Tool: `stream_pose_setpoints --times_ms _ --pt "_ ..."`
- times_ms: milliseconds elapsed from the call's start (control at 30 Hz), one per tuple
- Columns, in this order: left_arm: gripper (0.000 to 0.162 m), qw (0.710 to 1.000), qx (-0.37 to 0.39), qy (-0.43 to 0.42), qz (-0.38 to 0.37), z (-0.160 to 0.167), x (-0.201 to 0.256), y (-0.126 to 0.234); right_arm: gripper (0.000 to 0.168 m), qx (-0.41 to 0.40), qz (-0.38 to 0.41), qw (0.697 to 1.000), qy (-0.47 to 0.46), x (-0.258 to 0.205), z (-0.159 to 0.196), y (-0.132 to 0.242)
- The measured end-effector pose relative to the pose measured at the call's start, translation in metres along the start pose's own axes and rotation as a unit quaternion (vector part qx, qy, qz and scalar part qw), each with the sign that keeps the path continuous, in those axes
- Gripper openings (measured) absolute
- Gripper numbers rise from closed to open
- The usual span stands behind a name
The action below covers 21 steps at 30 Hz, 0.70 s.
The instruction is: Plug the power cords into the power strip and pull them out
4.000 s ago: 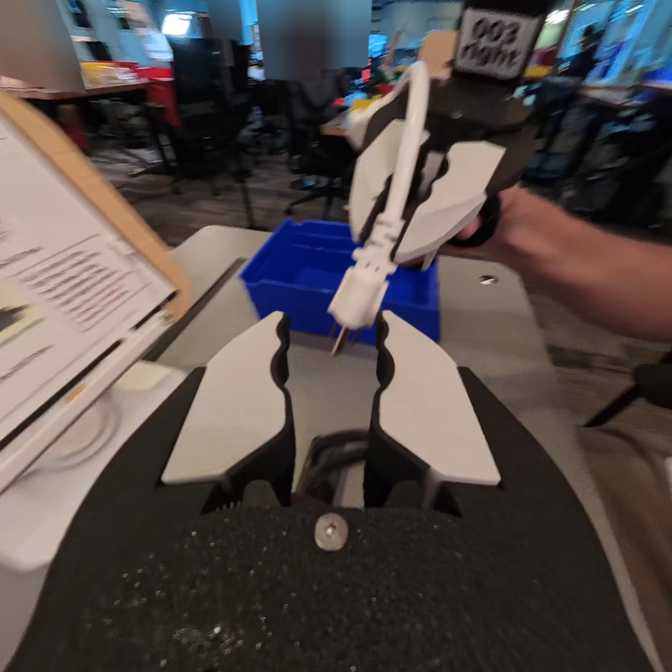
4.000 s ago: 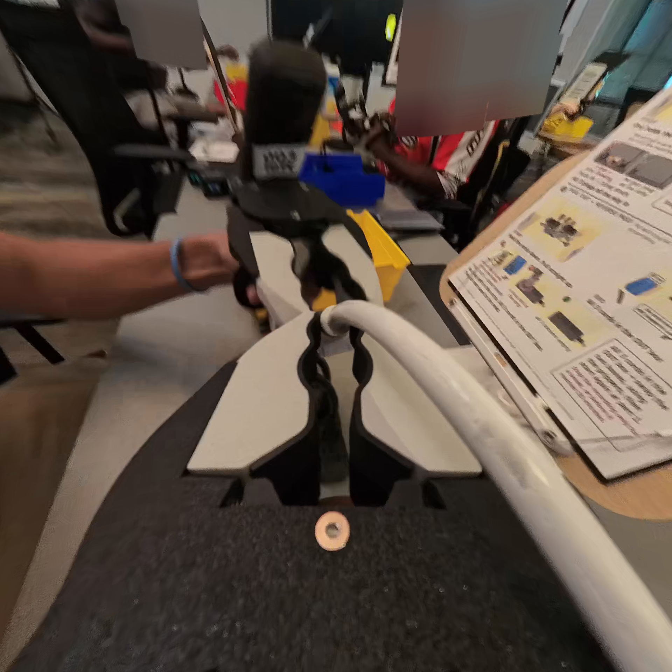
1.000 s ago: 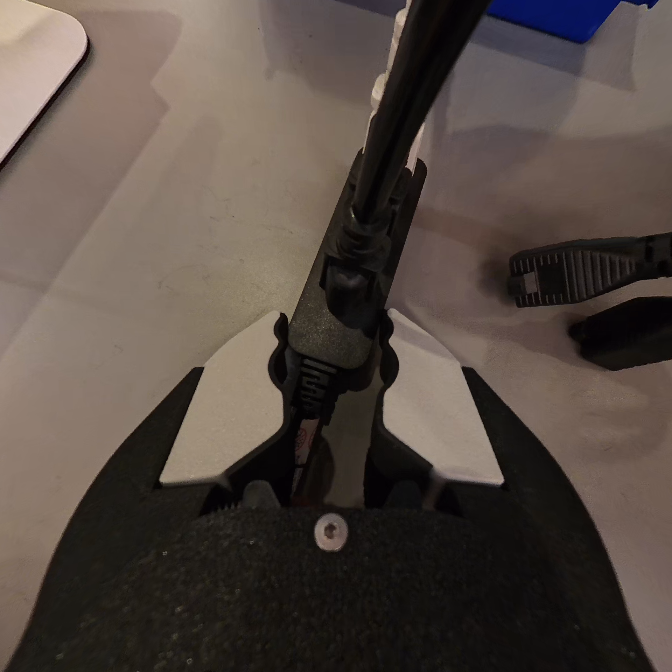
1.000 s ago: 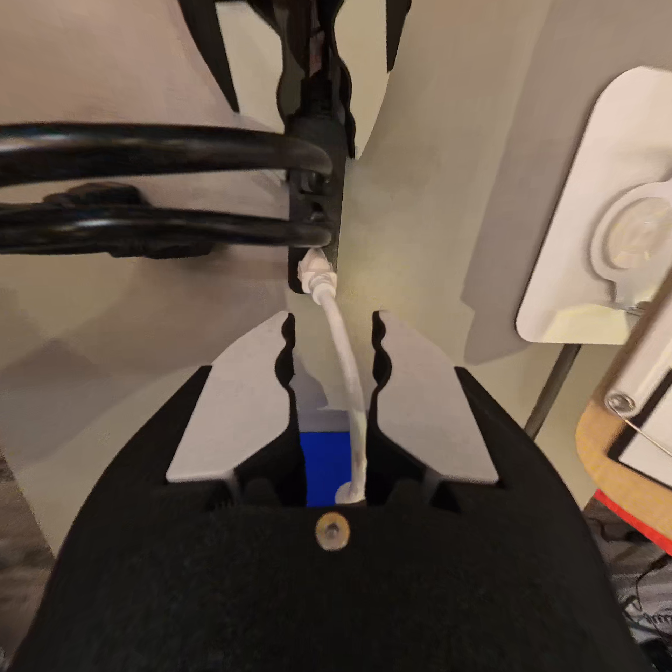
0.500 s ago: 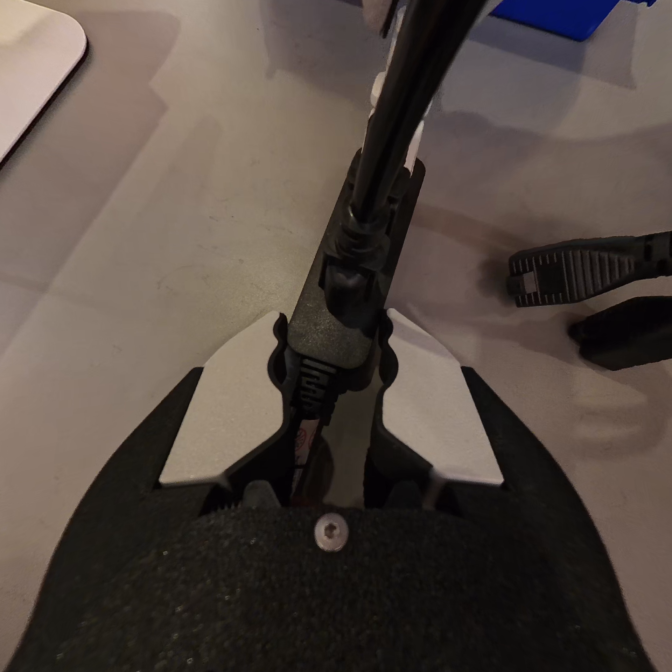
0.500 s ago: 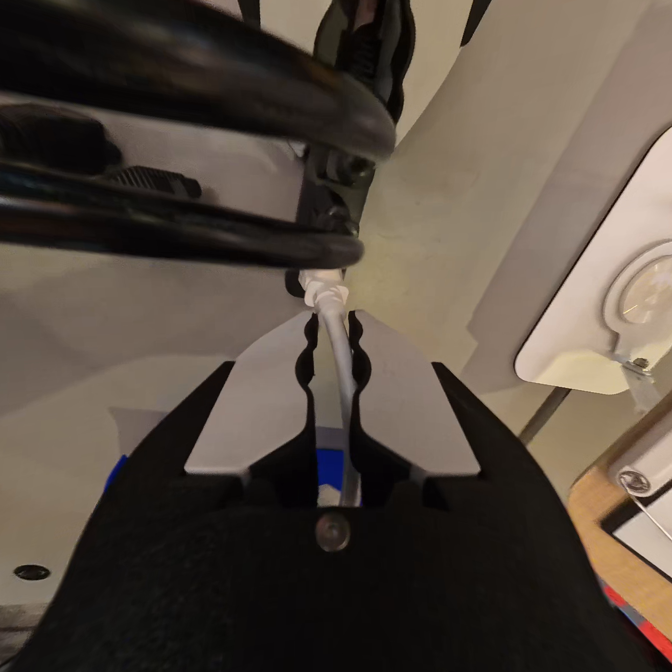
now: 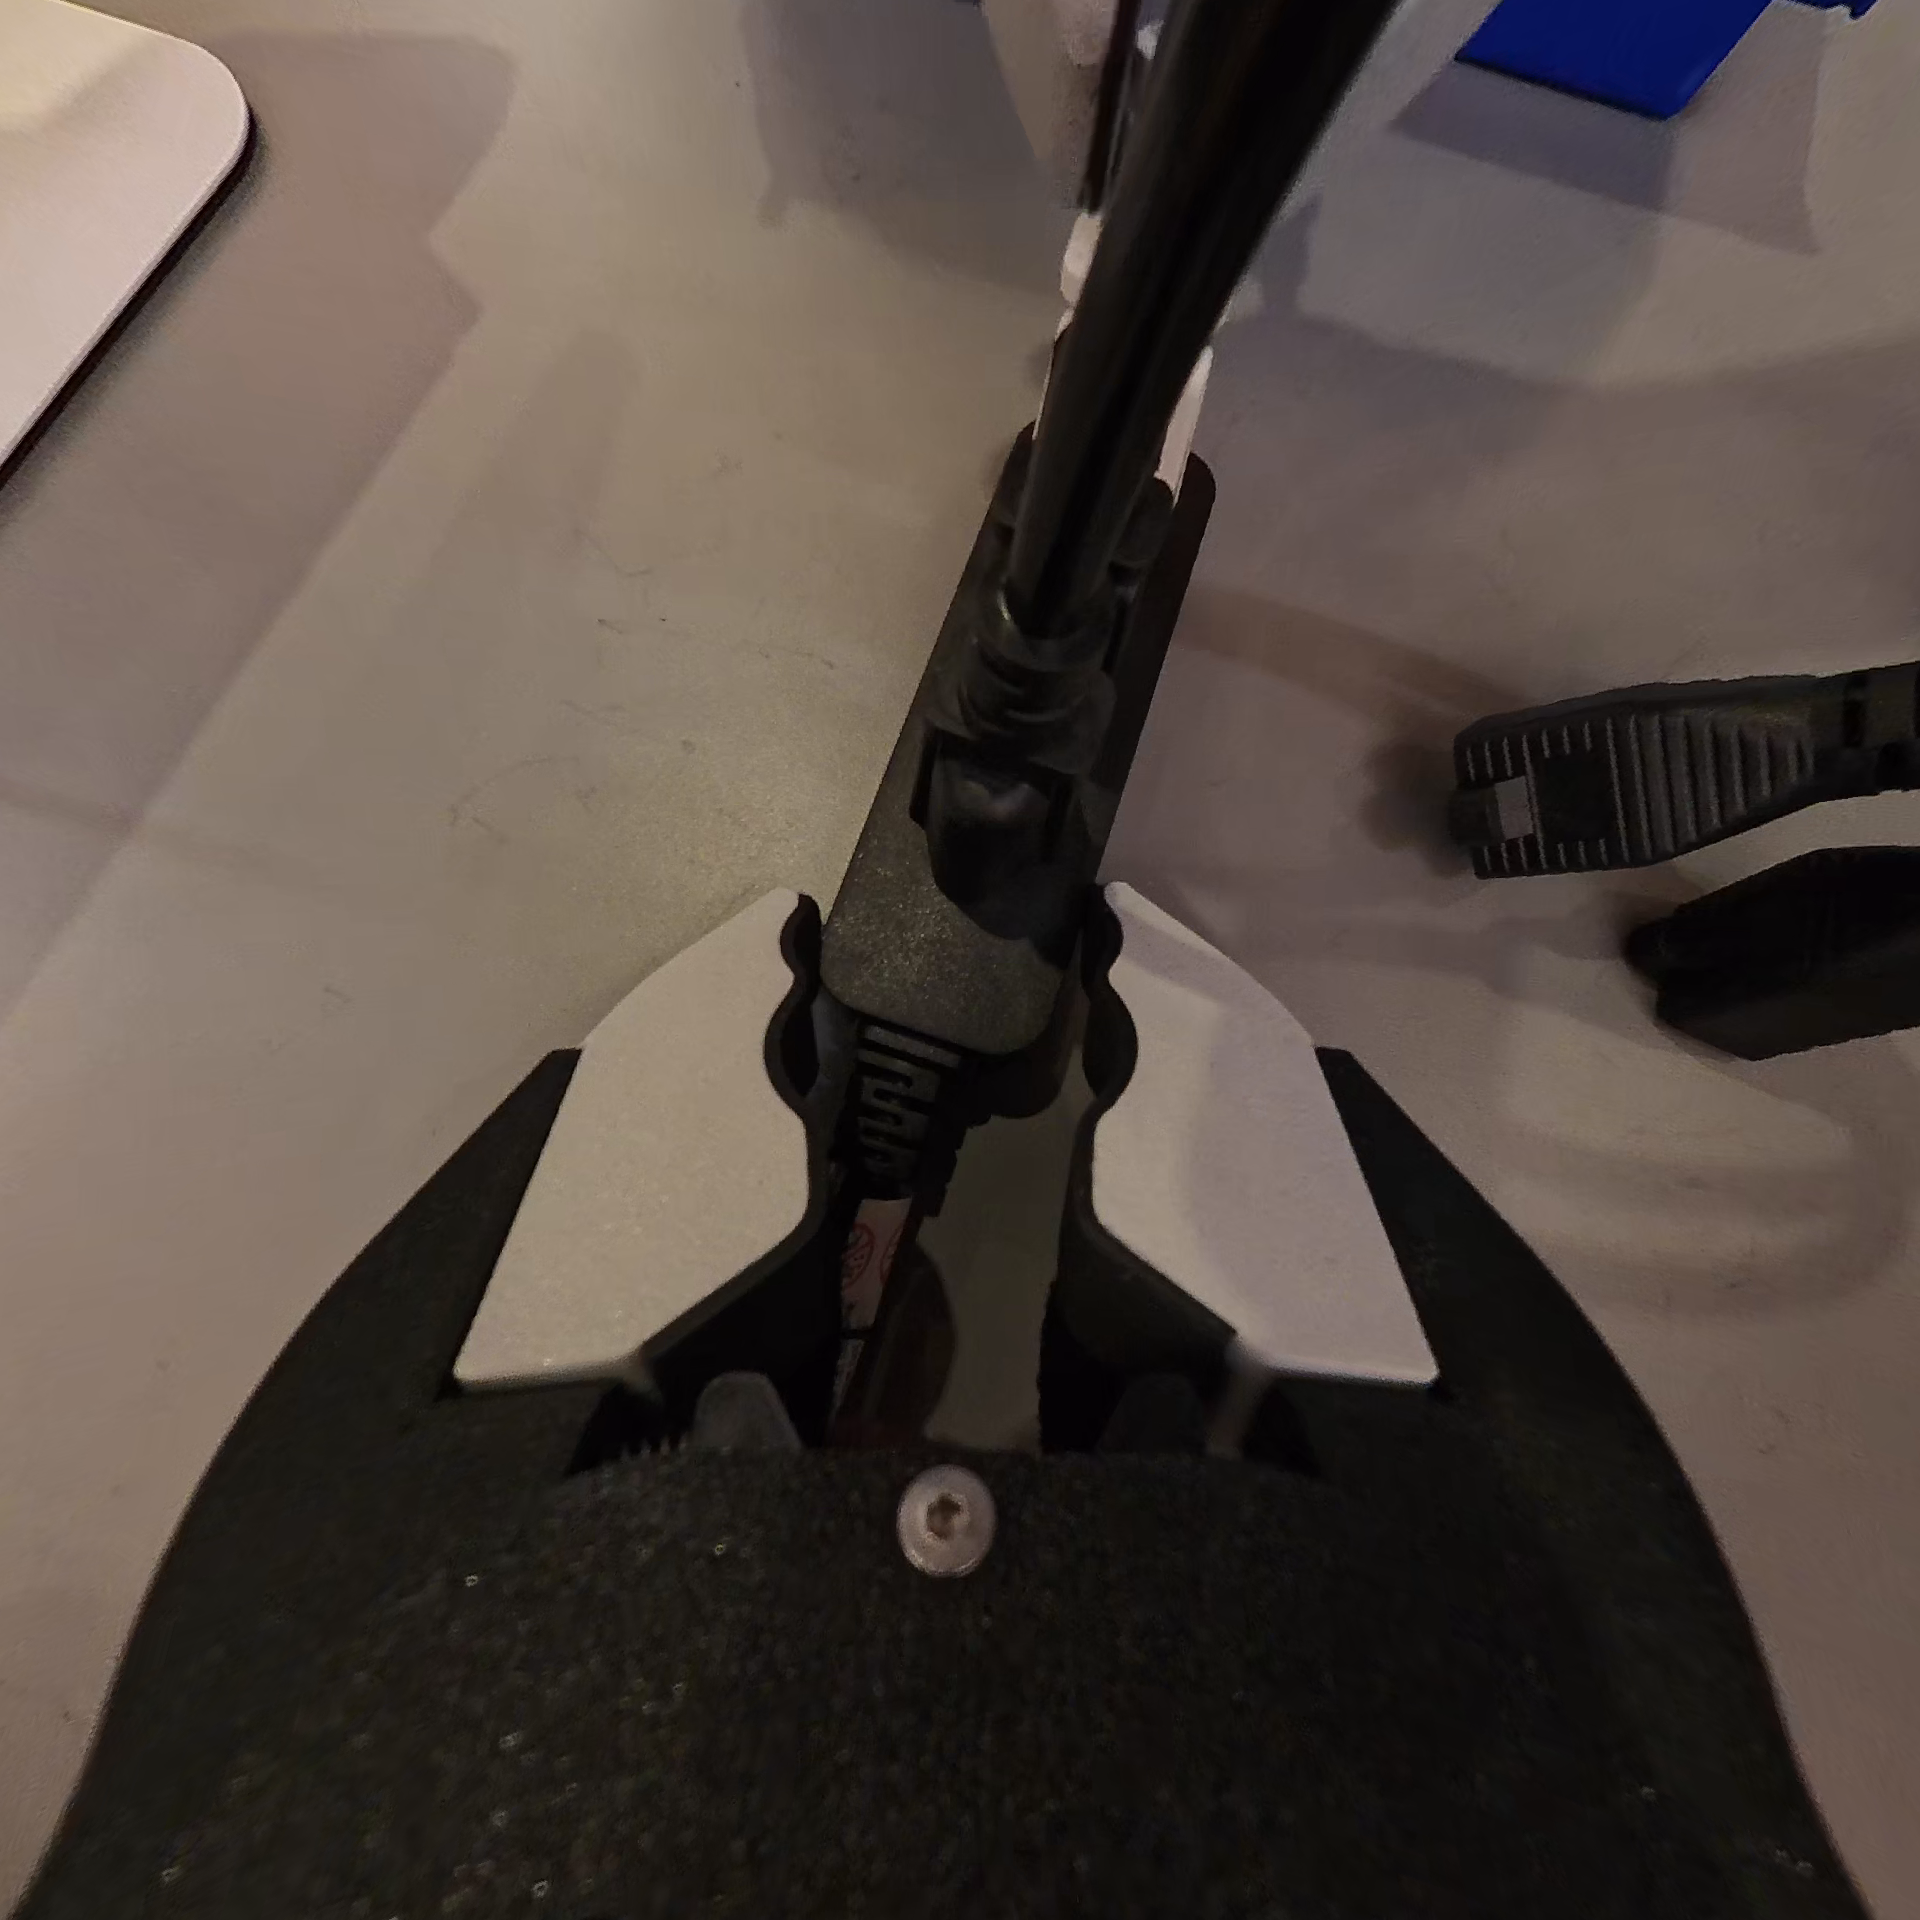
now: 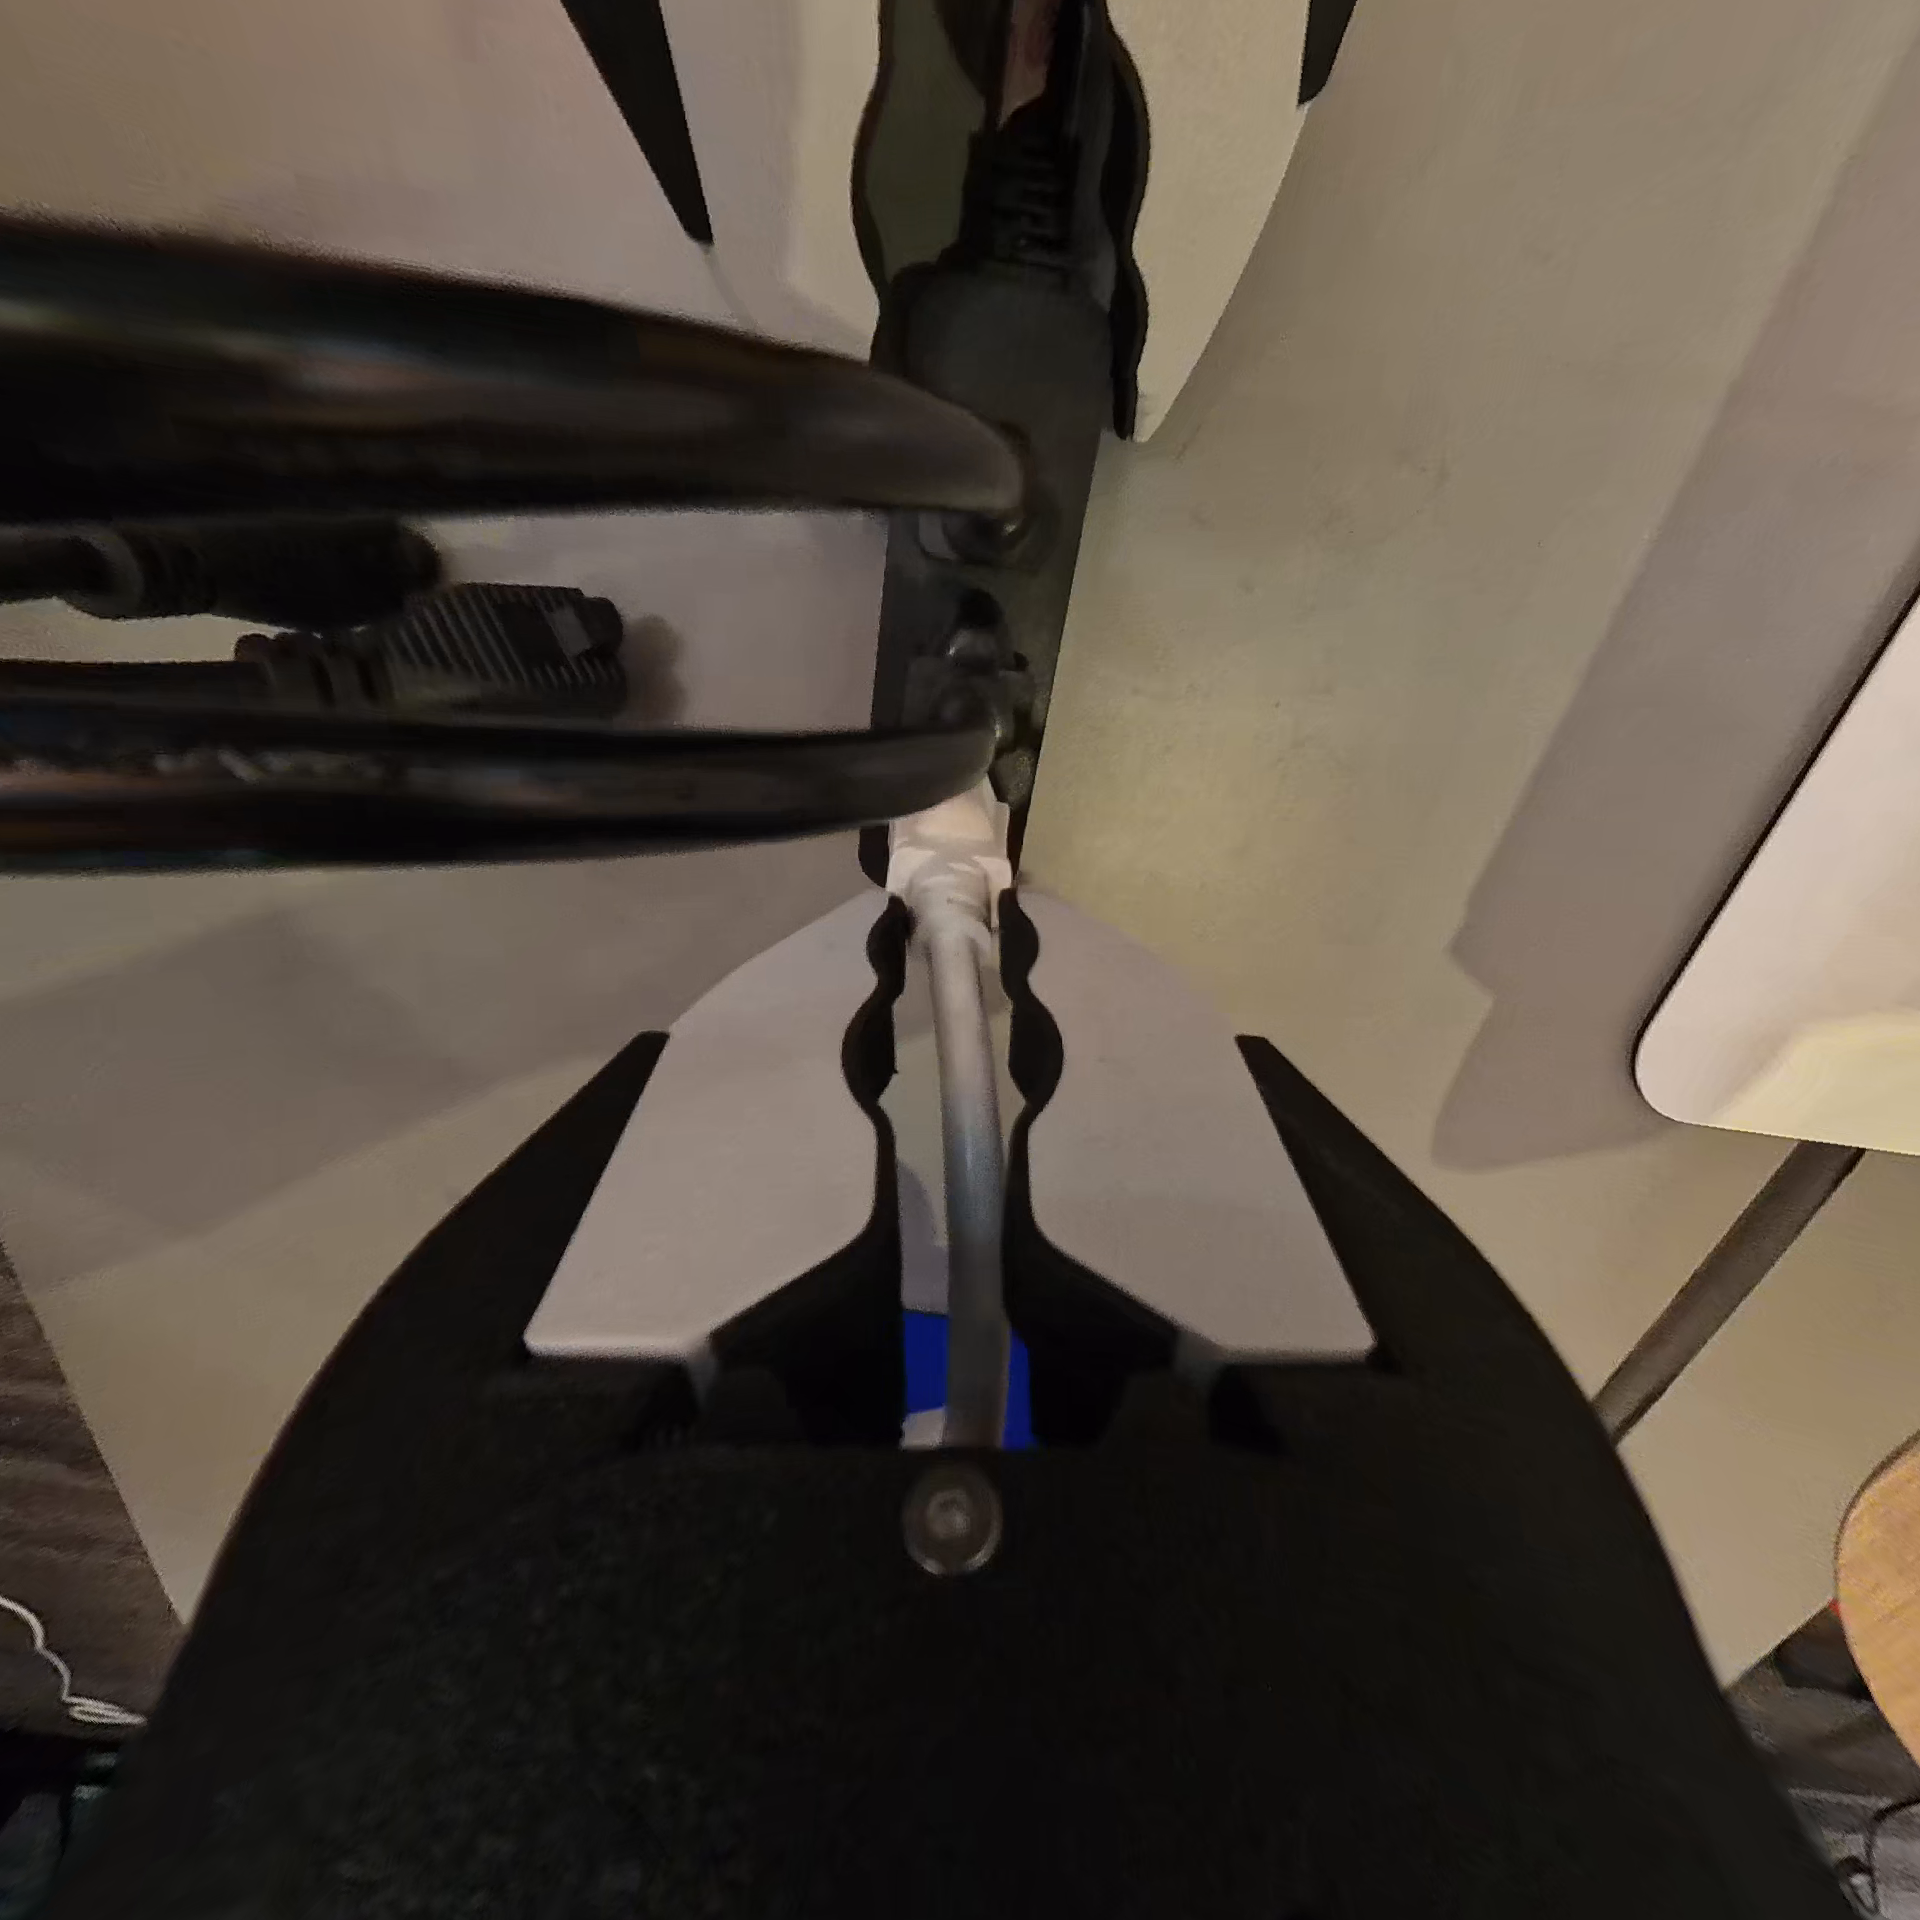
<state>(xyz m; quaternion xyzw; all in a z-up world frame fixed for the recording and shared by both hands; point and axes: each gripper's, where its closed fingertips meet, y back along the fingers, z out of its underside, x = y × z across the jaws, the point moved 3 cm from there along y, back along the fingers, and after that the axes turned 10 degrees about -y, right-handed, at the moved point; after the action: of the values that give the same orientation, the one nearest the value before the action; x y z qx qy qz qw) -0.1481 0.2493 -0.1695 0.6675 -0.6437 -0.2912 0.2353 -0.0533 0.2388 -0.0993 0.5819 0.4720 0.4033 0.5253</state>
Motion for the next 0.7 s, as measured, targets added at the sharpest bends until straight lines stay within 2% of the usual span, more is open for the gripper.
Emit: stream_pose_setpoints --times_ms 267,400,567,700 --pt "0.048 1.0 0.0 -0.001 0.0 0.0 0.0 -0.0003 0.015 -0.014 0.001 0.999 -0.048 -0.0017 -0.0039 -0.0048" --pt "0.048 1.0 0.0 -0.001 0.0 0.0001 0.0001 -0.0004 0.015 -0.036 0.02 0.998 -0.039 -0.0042 -0.0044 -0.0052" --pt "0.048 1.0 0.0 -0.002 -0.001 0.0 0.0002 -0.0004 0.016 0.0 -0.004 0.998 -0.07 -0.0021 -0.0005 -0.0052" --pt "0.048 1.0 0.0 -0.002 -0.001 0.0002 0.0004 -0.0005 0.016 -0.018 -0.004 0.998 -0.068 -0.0025 -0.0034 -0.0054"
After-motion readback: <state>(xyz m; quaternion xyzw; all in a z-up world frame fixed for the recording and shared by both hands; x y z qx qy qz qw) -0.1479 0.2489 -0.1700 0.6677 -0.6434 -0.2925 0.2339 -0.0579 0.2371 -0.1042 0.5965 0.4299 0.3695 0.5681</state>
